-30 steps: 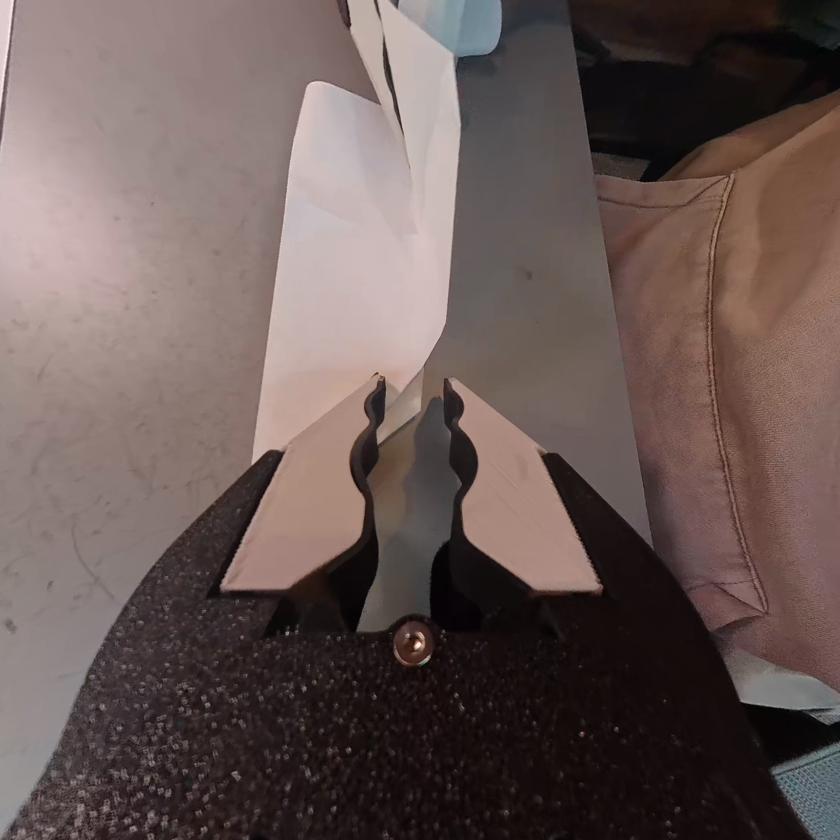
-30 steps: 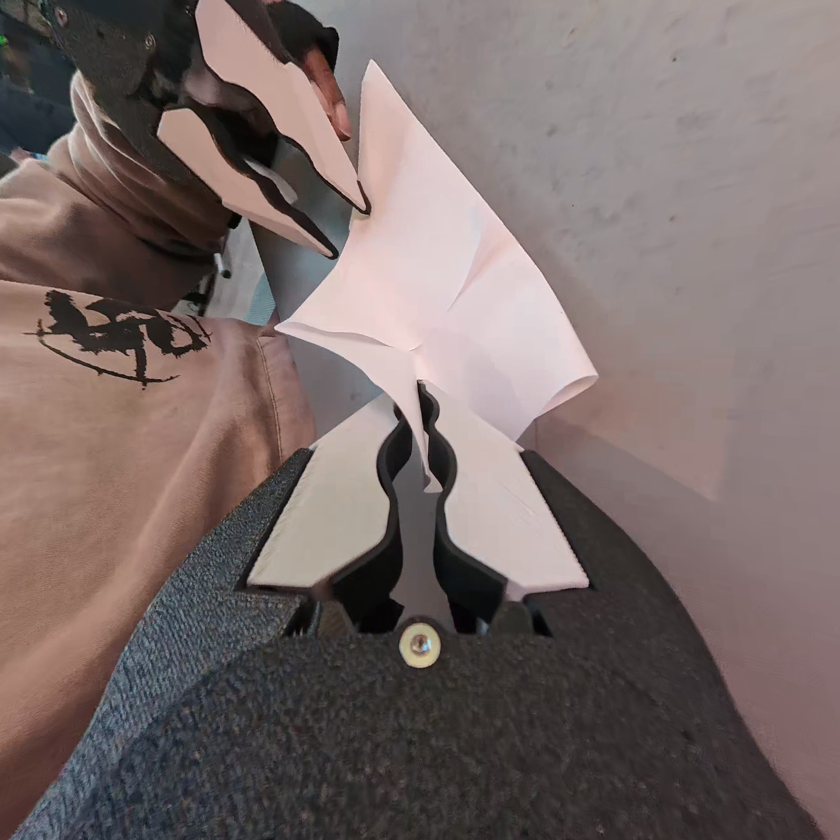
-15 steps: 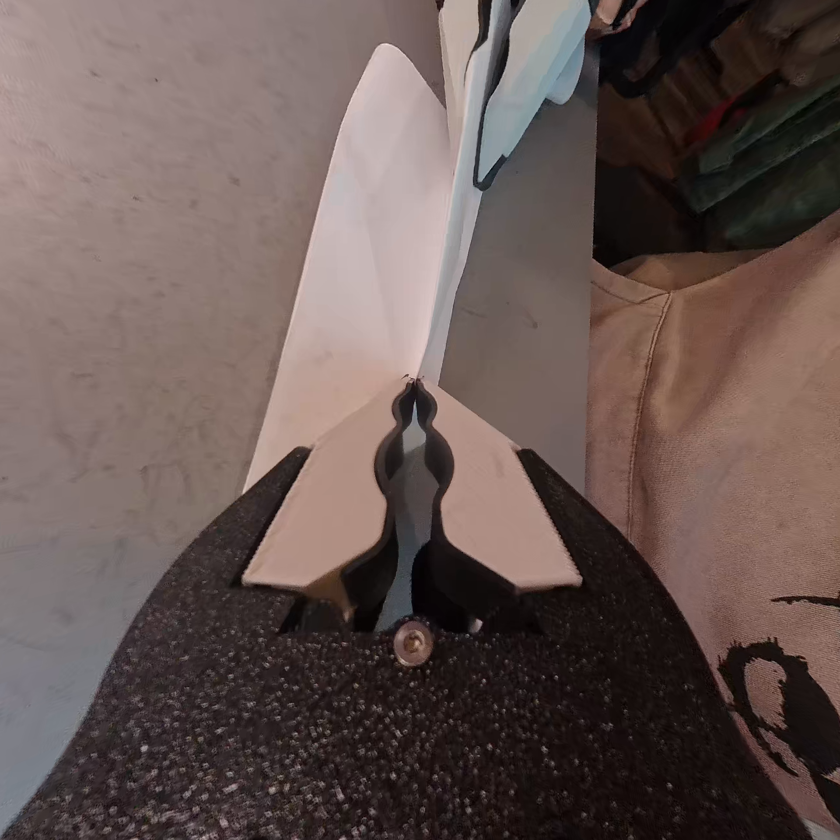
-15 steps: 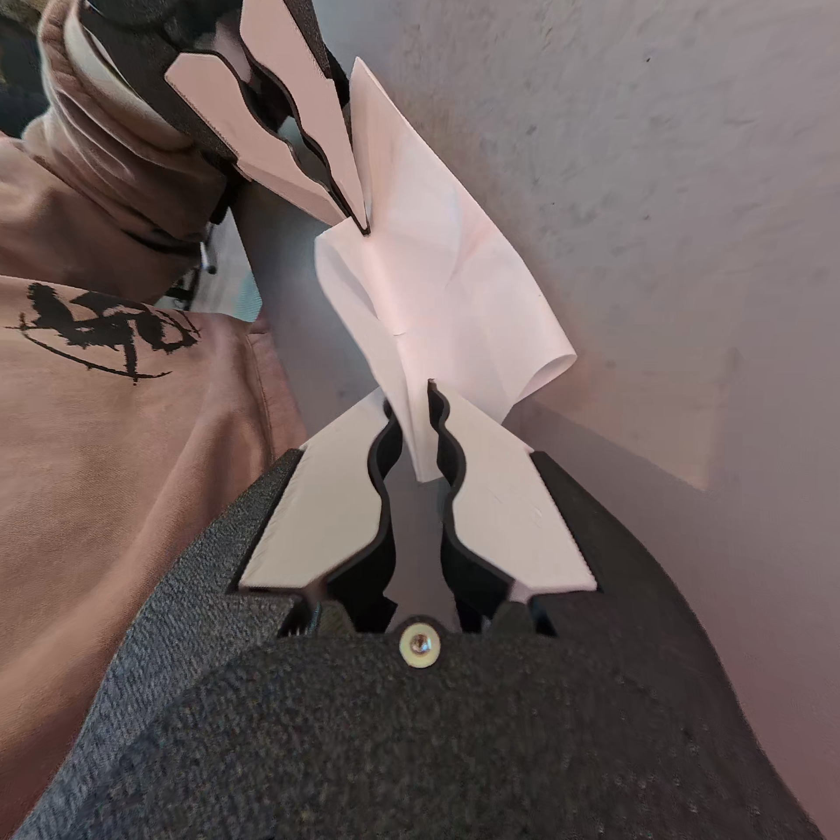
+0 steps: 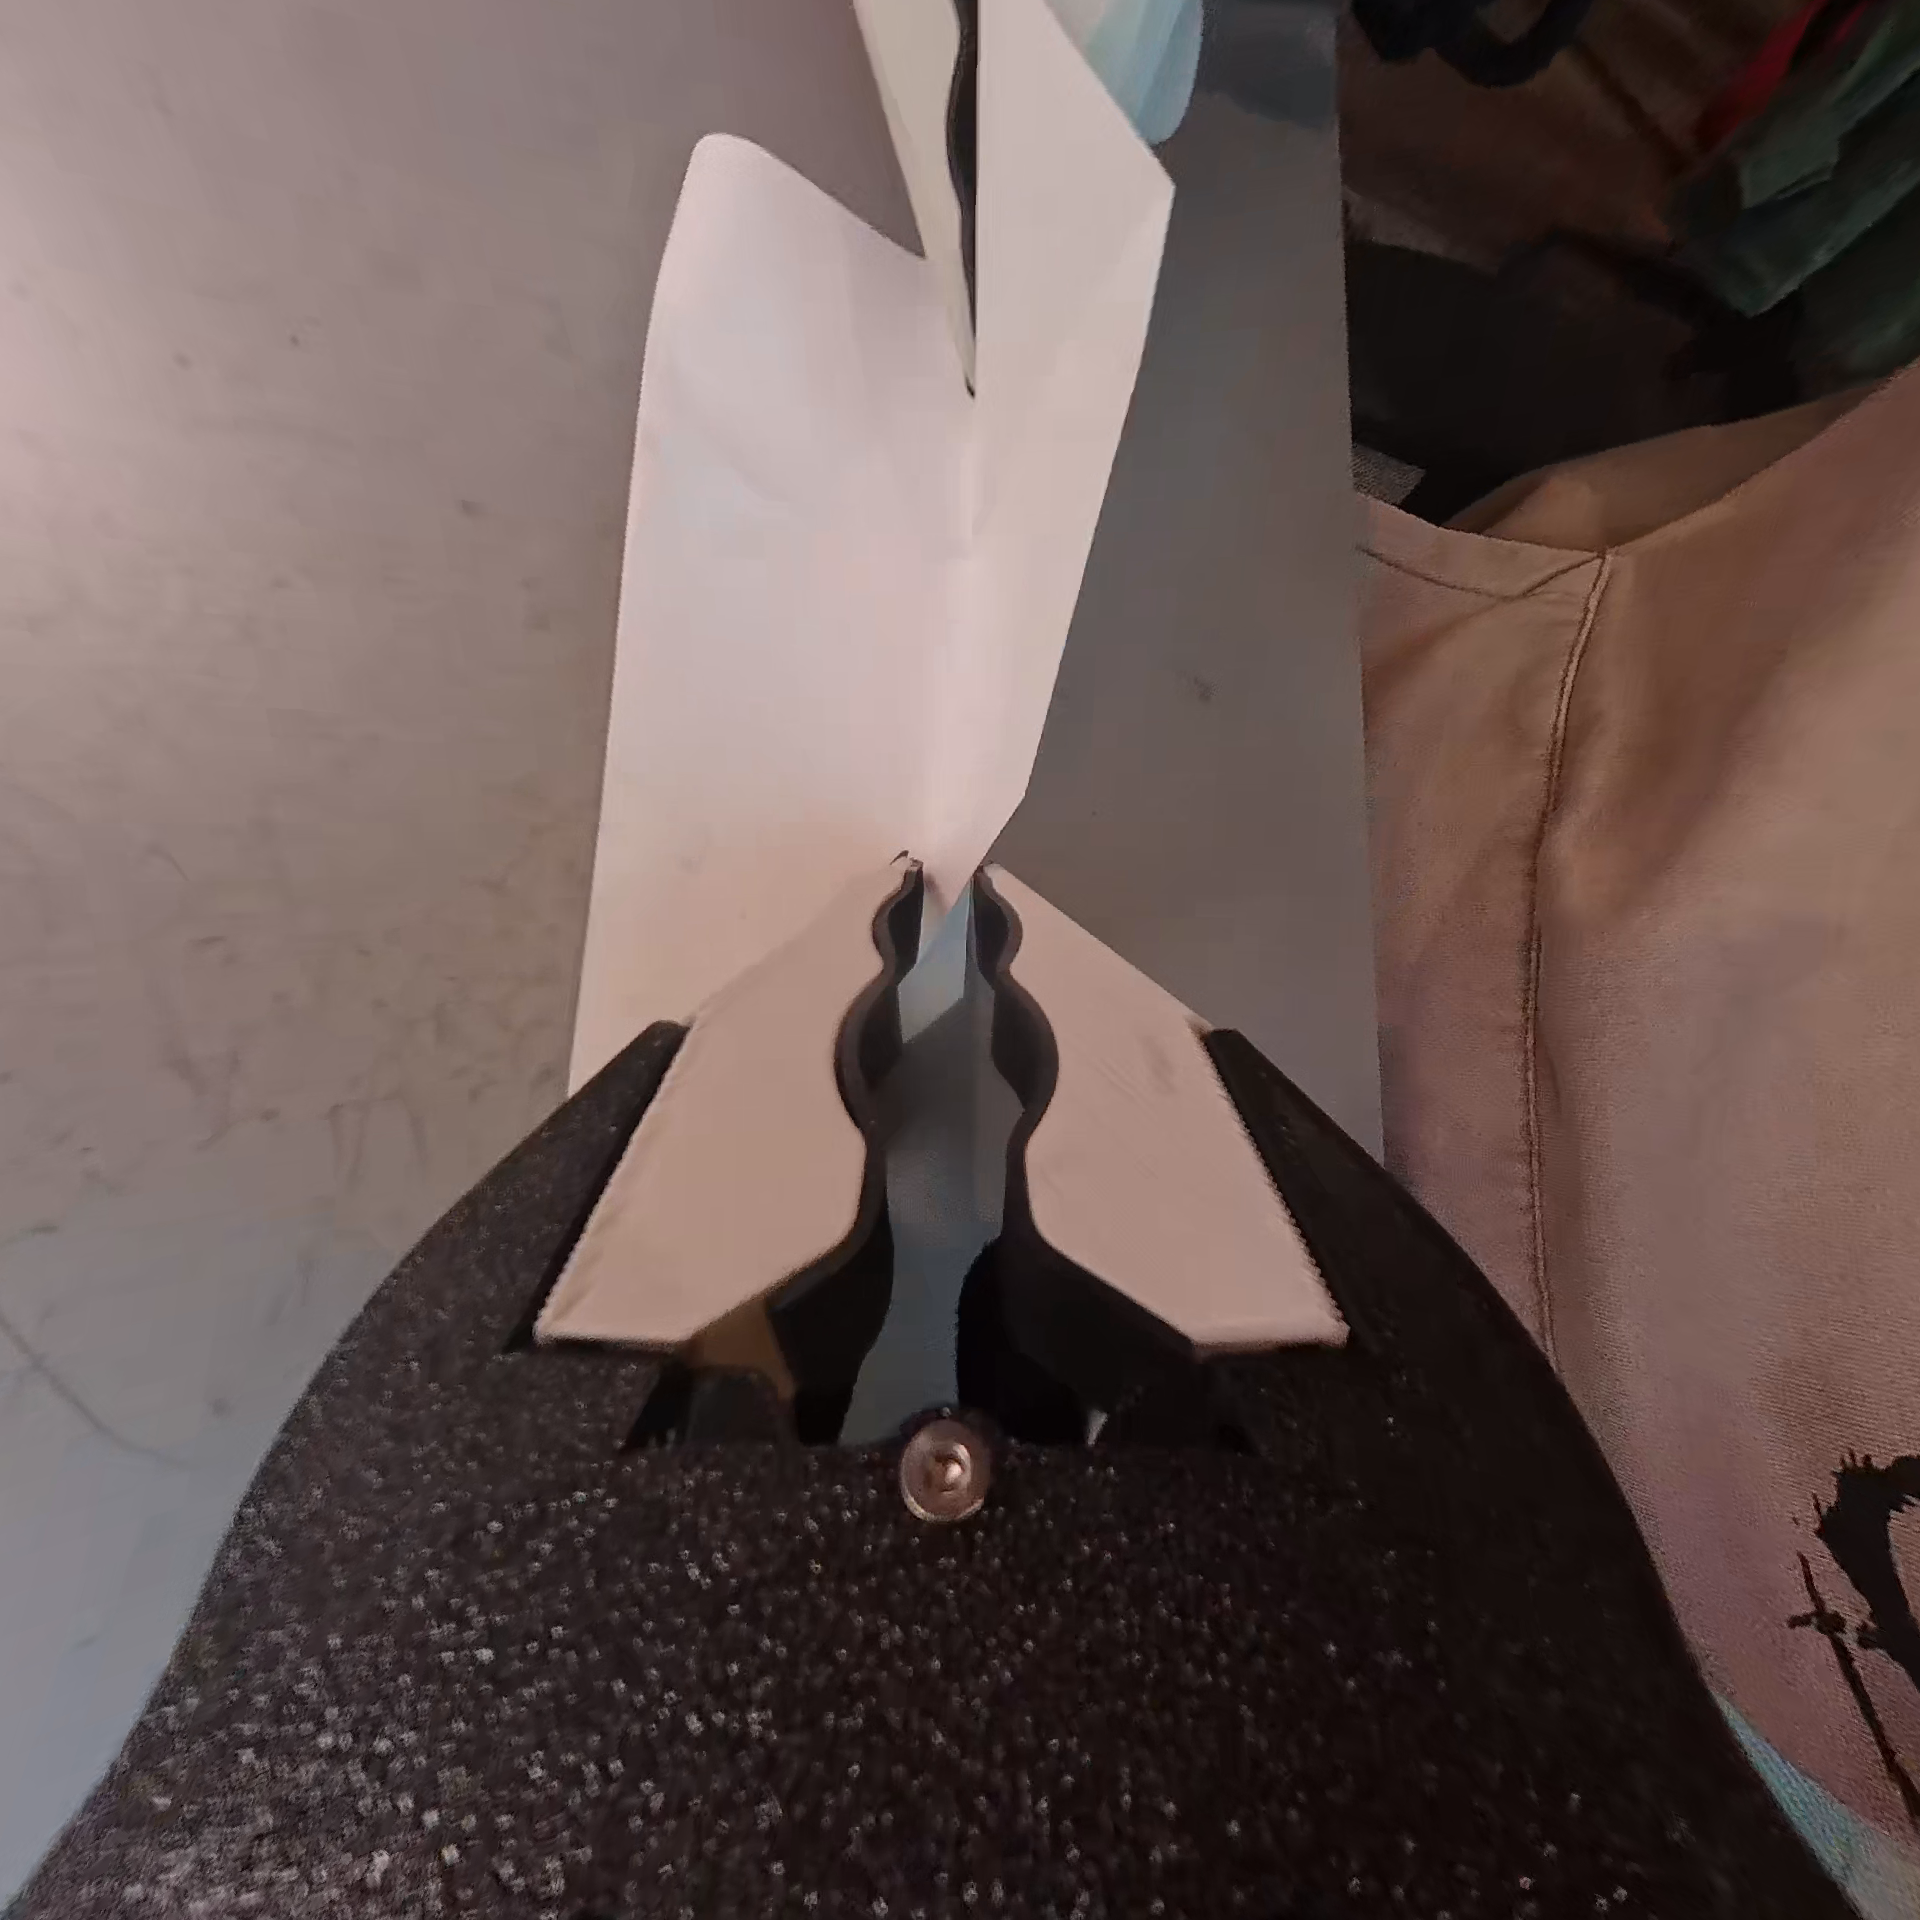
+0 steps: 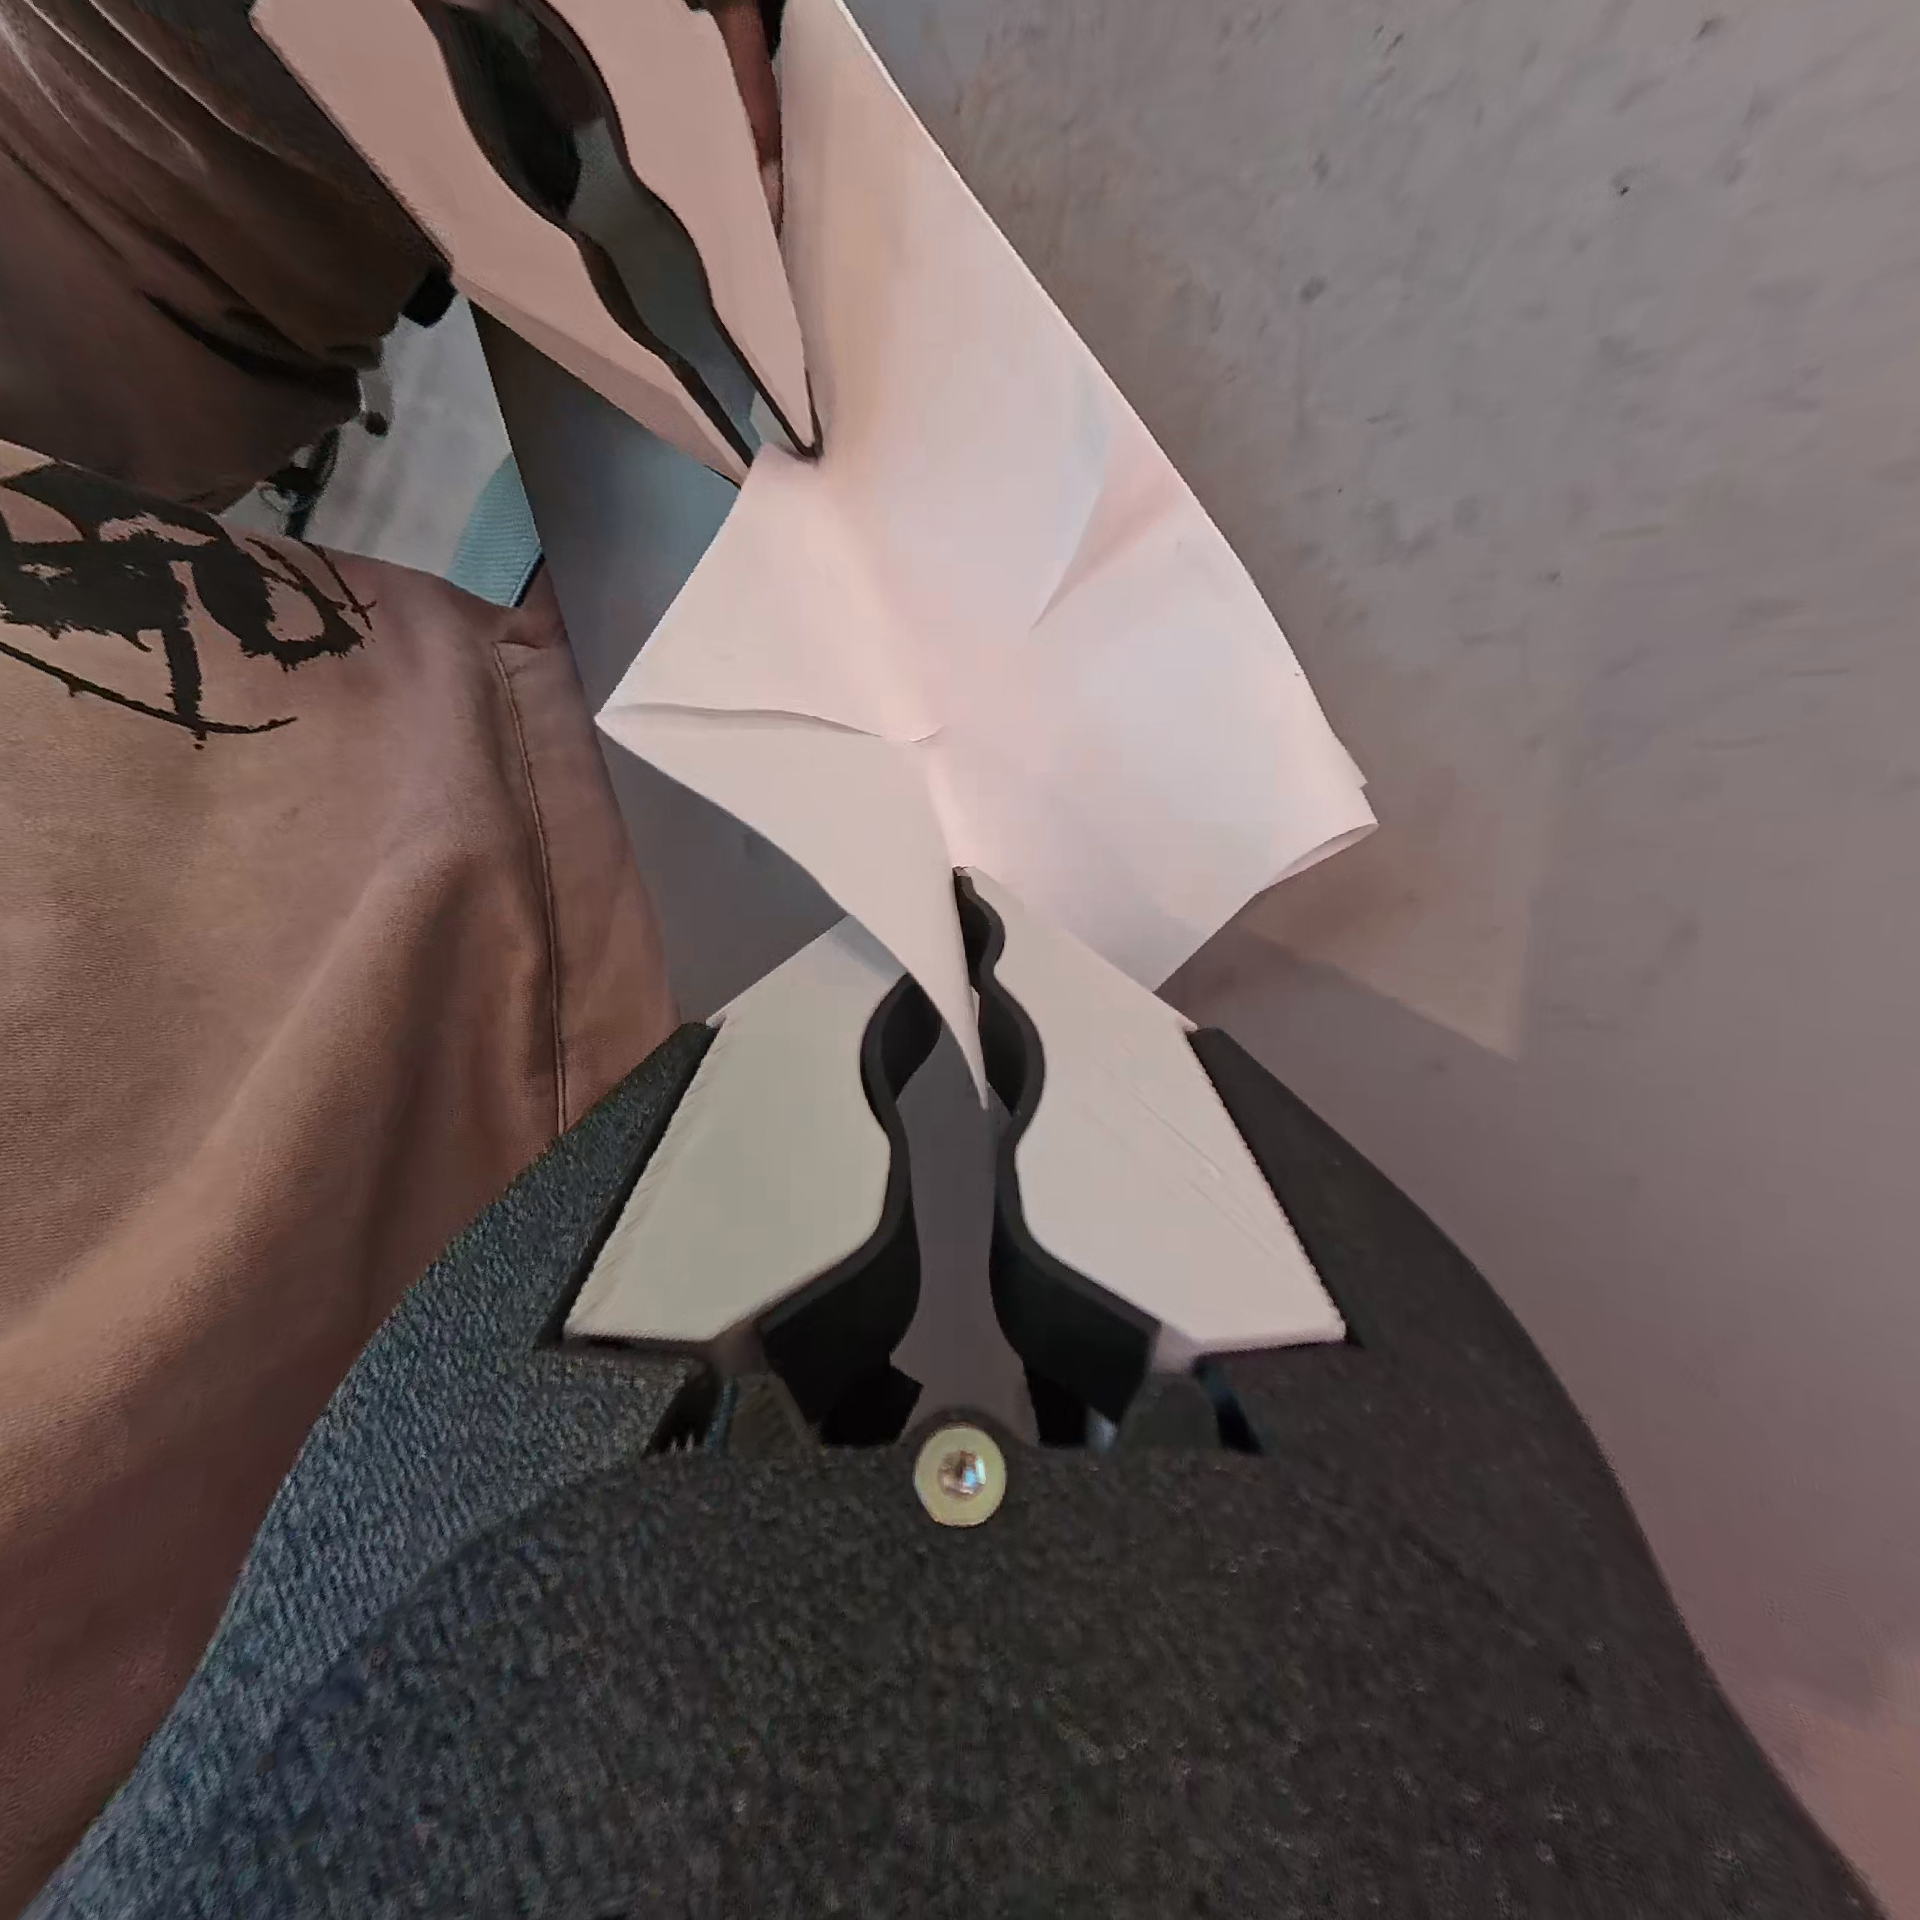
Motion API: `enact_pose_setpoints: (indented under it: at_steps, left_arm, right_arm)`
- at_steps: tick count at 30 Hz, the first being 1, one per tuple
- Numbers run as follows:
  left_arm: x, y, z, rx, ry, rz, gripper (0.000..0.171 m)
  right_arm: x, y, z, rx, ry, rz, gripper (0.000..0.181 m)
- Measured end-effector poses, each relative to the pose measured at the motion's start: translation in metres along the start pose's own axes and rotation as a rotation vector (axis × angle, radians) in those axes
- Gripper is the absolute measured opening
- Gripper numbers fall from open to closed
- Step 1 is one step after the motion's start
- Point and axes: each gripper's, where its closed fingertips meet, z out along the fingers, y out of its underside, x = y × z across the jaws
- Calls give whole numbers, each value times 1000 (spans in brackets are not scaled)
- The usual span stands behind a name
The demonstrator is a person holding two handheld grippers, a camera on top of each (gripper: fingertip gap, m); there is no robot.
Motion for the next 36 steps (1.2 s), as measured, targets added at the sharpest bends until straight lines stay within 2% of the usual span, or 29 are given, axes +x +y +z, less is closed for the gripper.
enact_pose_setpoints:
  at_steps: [4, 8, 12, 18, 21, 26, 32, 34, 36]
  left_arm:
    - [8, -5, -4, 56, -16, 23, 9]
    - [4, 4, 2, 8, -75, 25, 3]
    - [7, 8, 6, -14, -17, -76, 0]
    - [8, 9, 8, -35, -2, -93, 0]
    - [8, 9, 8, -31, -7, -94, 0]
    - [9, 8, 9, -35, 2, -81, 0]
    - [9, 8, 9, -25, 14, -84, 0]
    - [9, 8, 9, -21, 14, -85, 0]
    - [9, 8, 9, -18, 9, -82, 0]
  right_arm:
    - [1, 4, 4, -36, 1, 12, 0]
    - [-1, 5, 5, -52, -18, 32, 0]
    - [-3, 8, 5, -86, -67, 48, 0]
    - [-2, 4, 2, -87, -130, 89, 3]
    - [1, -6, -5, -31, -74, 16, 12]
    - [-12, -27, -15, 59, -30, -176, 10]
    - [-23, -13, 6, -16, -106, -240, 20]
    - [-23, -8, 8, -37, -63, -327, 21]
    - [-23, -9, 9, -28, -14, -388, 14]
